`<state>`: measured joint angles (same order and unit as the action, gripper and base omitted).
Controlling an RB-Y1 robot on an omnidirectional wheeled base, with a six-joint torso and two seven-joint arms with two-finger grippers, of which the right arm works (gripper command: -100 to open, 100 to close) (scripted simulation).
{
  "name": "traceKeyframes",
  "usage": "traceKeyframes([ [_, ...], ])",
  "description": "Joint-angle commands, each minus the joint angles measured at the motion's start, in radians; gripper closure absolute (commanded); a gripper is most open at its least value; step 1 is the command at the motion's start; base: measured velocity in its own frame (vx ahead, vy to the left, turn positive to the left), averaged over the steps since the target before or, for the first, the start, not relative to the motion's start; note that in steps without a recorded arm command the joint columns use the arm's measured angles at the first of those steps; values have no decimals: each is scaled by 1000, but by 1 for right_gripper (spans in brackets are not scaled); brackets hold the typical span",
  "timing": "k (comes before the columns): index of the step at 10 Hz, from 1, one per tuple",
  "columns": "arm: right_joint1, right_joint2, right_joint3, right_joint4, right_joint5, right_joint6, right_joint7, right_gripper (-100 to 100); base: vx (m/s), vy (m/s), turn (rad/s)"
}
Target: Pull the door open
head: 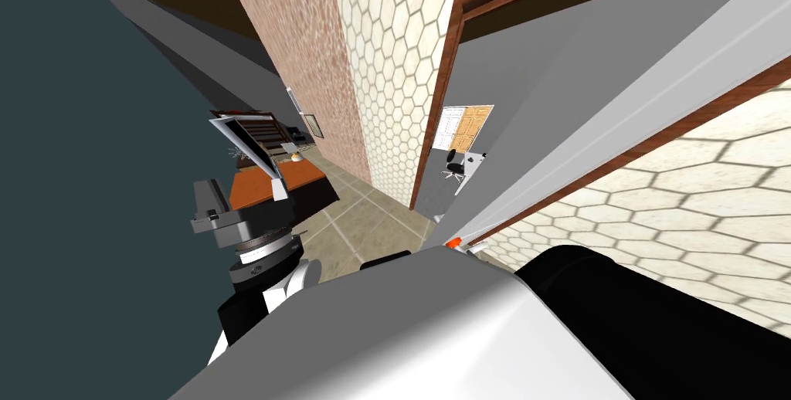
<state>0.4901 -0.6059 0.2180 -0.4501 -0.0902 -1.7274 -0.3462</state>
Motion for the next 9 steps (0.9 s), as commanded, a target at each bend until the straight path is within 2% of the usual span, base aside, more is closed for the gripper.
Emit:
traceKeyframes([
  [1, 27, 4, 9, -28, 7, 7, 2, 100, 12, 7, -27],
  [5, 27, 4, 9, -28, 7, 7, 2, 100, 1, 3, -10],
  [6, 31, -6, -3, -59, -2, 42, 6, 100, 128, 8, 32],
  [9, 30, -2, -3, -57, 0, 71, 11, 100, 199, 37, 53],
])
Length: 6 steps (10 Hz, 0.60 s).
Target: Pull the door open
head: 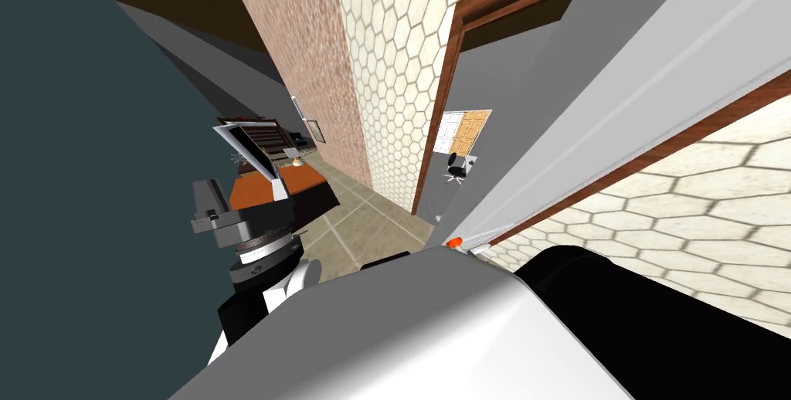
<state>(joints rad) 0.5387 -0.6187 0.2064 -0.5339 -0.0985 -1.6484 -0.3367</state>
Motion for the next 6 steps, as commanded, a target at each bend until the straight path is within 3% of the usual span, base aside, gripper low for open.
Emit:
traceKeyframes([
  [1, -19, 13, 9, 27, 9, 4, 4, 100, 202, 39, 69],
  [6, -22, 23, 10, 32, 15, 61, 17, 100, 145, 45, 57],
])
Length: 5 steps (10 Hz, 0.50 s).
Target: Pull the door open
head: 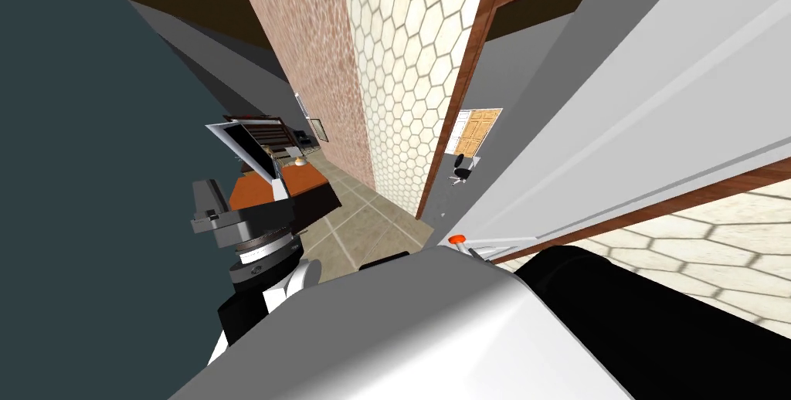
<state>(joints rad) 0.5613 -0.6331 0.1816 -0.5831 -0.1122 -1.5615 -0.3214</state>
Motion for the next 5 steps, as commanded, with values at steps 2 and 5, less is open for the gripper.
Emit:
traceKeyframes([
  [2, -45, 38, 35, 65, 29, -26, 1, 100, 40, 3, 4],
  [5, -57, 38, 35, 170, 29, -49, 1, 100, -4, 8, 14],
])
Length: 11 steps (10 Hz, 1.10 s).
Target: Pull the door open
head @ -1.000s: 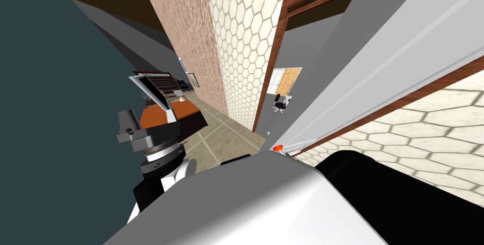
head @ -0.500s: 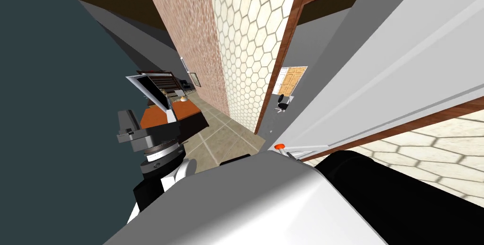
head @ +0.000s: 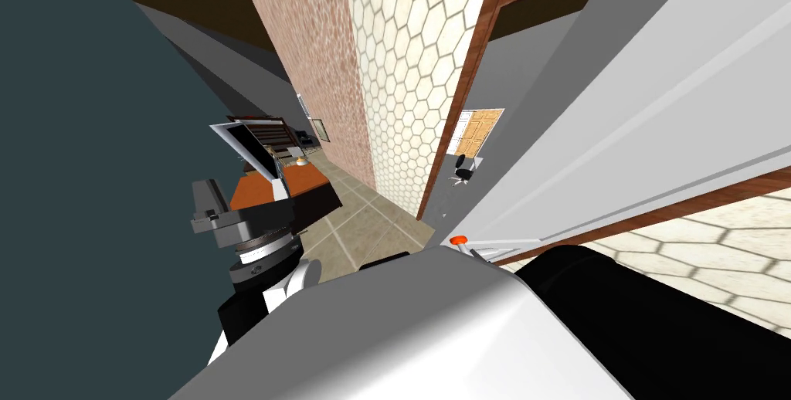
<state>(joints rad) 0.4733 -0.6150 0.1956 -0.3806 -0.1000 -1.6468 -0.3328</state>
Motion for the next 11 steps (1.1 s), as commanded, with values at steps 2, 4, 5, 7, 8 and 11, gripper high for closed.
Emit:
traceKeyframes([
  [2, 43, 20, 20, -64, 16, 59, 13, 100, -1, 3, -8],
  [4, 43, 20, 20, -56, 16, 59, 13, 100, 10, 1, 6],
  [5, 76, 20, -20, -78, -27, 51, 1, 100, -67, -27, 4],
  [7, 87, 43, -30, -70, -43, 21, -3, 100, -123, -30, -3],
  [8, 94, 59, -37, -64, -55, -15, -7, 100, -164, -61, -43],
  [11, 100, 72, -42, -59, -64, -56, -9, 100, -98, -38, -27],
])
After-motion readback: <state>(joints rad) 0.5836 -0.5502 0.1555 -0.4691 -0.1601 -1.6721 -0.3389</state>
